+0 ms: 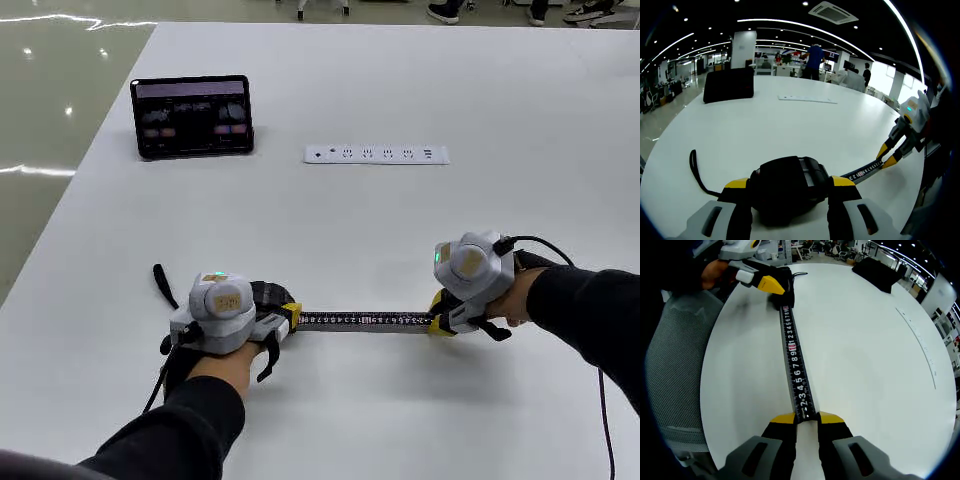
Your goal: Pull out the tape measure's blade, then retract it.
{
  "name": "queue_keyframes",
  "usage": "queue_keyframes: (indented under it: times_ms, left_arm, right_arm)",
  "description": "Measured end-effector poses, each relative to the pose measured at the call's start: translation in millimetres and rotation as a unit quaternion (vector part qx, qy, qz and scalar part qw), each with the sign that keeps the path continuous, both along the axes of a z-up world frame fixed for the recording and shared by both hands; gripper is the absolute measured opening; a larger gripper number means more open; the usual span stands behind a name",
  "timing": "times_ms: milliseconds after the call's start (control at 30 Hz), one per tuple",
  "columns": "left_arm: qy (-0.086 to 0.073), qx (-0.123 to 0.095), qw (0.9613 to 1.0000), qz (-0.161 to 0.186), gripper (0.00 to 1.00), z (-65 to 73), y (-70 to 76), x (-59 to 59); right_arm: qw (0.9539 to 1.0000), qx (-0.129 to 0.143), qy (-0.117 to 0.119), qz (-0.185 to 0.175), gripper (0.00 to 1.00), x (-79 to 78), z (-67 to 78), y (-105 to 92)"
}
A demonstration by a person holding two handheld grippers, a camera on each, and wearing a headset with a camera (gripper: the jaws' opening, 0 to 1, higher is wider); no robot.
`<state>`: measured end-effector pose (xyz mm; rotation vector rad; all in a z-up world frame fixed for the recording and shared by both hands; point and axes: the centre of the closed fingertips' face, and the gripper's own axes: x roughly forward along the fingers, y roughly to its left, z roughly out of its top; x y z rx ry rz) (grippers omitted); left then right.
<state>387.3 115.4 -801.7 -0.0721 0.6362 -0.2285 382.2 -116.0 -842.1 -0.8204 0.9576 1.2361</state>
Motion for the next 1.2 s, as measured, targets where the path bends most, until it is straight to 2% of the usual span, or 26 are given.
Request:
queue_keyframes:
  times_ms: [1200]
  left_arm:
    - [0.001,0.0,1.0,-0.003,0.57,-0.4,-0.4,0.0]
  right_arm:
    - [1.0,0.006,0.0,-0.002,0.11,1.3,0.3,16.8]
